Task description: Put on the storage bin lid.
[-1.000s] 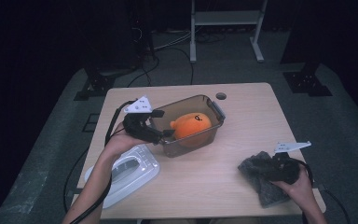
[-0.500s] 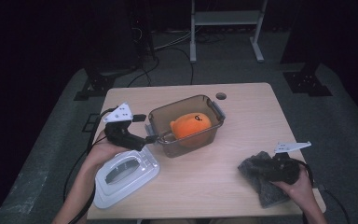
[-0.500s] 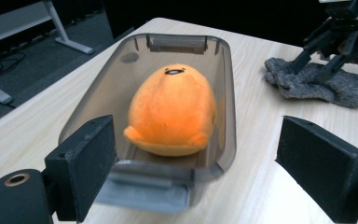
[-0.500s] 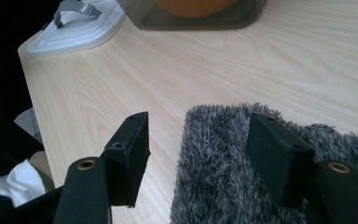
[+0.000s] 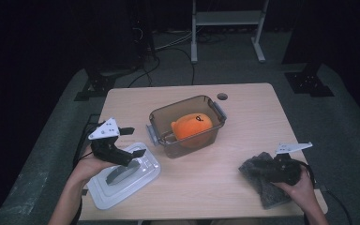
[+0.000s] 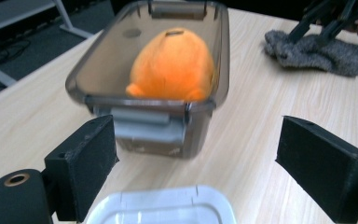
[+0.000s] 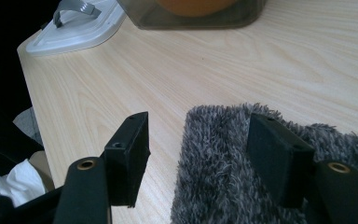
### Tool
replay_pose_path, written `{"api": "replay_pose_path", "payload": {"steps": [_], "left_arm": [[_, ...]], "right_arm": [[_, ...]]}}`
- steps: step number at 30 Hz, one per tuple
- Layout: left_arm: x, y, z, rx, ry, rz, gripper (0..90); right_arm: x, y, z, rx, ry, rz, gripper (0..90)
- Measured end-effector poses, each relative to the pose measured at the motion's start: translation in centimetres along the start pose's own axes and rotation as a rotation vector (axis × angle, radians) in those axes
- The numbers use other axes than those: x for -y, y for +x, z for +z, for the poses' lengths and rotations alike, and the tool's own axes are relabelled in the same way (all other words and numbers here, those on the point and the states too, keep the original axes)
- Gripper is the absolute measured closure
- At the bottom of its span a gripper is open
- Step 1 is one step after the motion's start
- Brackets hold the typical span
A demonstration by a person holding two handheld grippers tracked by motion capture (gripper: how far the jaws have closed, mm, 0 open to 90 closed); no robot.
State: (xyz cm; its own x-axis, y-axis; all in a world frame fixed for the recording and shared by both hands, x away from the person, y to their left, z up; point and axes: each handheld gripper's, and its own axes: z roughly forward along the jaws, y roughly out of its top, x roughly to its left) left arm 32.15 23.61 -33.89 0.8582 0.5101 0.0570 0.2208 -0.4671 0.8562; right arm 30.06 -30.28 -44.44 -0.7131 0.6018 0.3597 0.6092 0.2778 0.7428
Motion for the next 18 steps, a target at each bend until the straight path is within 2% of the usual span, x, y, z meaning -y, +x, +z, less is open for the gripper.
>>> {"api": "replay_pose_path", "payload": {"steps": [5,18], "left_arm": [[1.6,0.0,-0.6,-0.005,-0.010,-0.024,11.0],[4.8,-0.1,-1.2,-0.039,0.010,-0.031,12.3]], "right_arm": [[0.0,0.0,0.0,-0.002,0.000,0.000,38.1],[0.1,0.1,0.0,0.004,0.004,-0.002,38.1]]}}
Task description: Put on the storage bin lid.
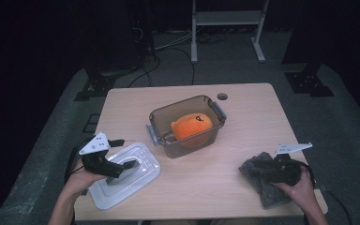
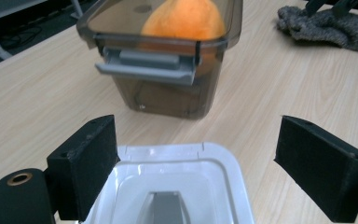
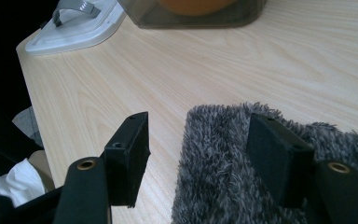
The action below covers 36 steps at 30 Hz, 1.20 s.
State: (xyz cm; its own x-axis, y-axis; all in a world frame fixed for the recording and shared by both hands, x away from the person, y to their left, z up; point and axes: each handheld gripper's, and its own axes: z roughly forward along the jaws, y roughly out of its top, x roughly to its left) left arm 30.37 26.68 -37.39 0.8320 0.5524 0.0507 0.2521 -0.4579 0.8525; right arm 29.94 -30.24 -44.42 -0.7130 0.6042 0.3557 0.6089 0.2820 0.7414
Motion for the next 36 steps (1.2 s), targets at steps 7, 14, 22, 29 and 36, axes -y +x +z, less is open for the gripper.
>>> {"api": "replay_pose_path", "payload": {"steps": [7,14,22,29,36], "left_arm": [[2.1,0.2,-0.1,-0.016,0.023,-0.016,14.1],[3.8,0.5,-0.2,-0.037,0.046,-0.039,18.5],[5.5,0.5,0.0,-0.055,0.028,-0.049,19.7],[6.8,0.9,0.3,-0.057,0.066,-0.078,25.1],[8.0,1.2,0.5,-0.059,0.089,-0.087,35.7]], "right_arm": [[0.0,0.0,-0.1,0.000,-0.005,0.000,38.1],[0.0,0.0,-0.1,0.002,-0.004,-0.001,38.1],[0.0,0.0,0.0,0.000,-0.002,-0.001,38.1],[0.0,0.0,0.0,-0.002,0.001,-0.002,38.1],[0.0,0.1,0.1,-0.006,0.004,-0.001,38.1]]}}
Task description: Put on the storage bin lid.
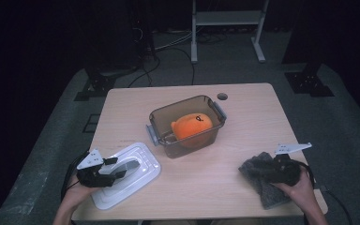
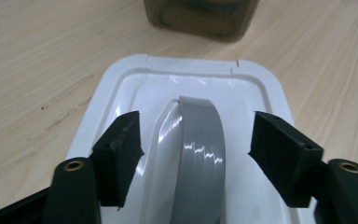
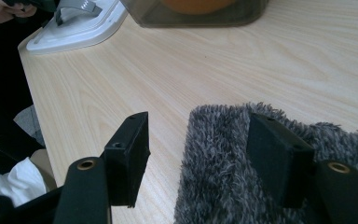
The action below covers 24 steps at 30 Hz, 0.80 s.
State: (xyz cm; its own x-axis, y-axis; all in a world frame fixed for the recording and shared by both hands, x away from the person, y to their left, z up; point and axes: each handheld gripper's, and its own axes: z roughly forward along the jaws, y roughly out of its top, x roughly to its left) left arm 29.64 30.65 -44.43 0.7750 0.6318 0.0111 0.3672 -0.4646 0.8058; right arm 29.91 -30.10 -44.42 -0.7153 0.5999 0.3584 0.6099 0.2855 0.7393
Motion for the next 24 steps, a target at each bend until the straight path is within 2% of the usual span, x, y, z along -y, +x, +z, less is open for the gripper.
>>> {"api": "replay_pose_path", "payload": {"steps": [8,14,18,24], "left_arm": [[0.44,0.30,0.49,0.021,0.010,0.010,48.1],[0.29,0.26,0.74,0.014,0.029,0.024,52.4],[0.20,0.19,0.88,0.025,0.028,0.037,58.6],[0.12,0.16,0.94,0.037,0.038,0.047,63.3]], "right_arm": [[-0.01,0.03,0.03,0.000,0.002,-0.005,38.1],[0.01,0.01,0.02,-0.002,-0.001,-0.003,38.1],[0.00,0.02,0.04,-0.001,0.001,-0.004,38.1],[-0.04,0.06,0.06,-0.003,0.002,-0.007,38.1]]}}
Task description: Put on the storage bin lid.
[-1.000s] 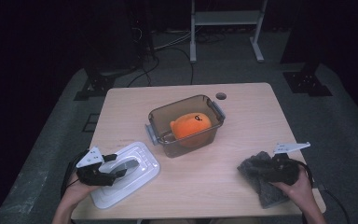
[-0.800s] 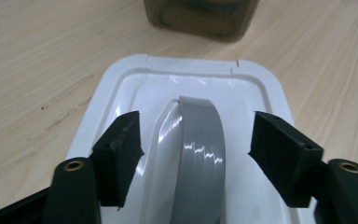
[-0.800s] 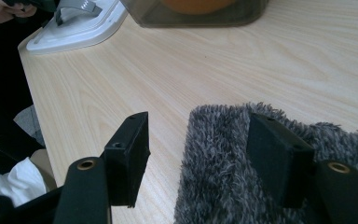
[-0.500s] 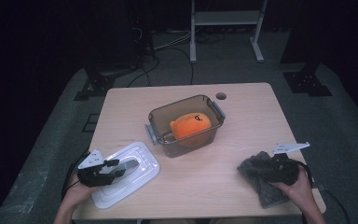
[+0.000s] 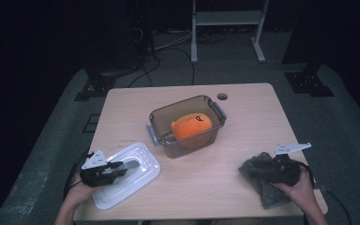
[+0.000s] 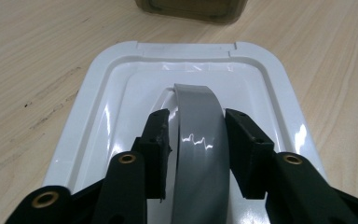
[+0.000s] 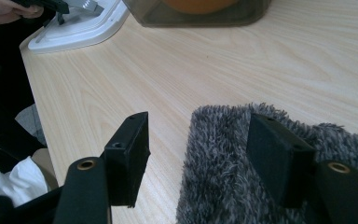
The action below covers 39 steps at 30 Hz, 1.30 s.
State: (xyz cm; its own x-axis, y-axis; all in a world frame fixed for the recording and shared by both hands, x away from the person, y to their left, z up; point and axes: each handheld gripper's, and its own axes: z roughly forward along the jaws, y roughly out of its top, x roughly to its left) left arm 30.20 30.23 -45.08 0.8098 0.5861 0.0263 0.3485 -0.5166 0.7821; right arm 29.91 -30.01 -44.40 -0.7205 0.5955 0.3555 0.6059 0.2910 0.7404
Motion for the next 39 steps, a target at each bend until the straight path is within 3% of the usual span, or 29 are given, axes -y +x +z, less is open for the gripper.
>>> {"api": "replay_pose_path", "payload": {"steps": [10,20,30,39], "left_arm": [[-0.2,-0.2,0.0,-0.004,0.008,0.021,66.2],[-0.4,-0.2,-0.5,0.007,0.011,0.009,66.5],[-1.0,-0.8,-1.8,0.010,-0.002,0.020,66.5],[-1.4,-1.1,-3.2,0.008,-0.009,0.000,66.5]], "right_arm": [[0.0,0.0,0.0,-0.003,0.003,0.002,38.1],[0.0,0.0,0.1,-0.004,0.006,0.007,38.1],[0.0,0.0,0.2,-0.005,0.007,0.003,38.1],[0.0,0.0,0.3,-0.005,0.014,0.003,38.1]]}}
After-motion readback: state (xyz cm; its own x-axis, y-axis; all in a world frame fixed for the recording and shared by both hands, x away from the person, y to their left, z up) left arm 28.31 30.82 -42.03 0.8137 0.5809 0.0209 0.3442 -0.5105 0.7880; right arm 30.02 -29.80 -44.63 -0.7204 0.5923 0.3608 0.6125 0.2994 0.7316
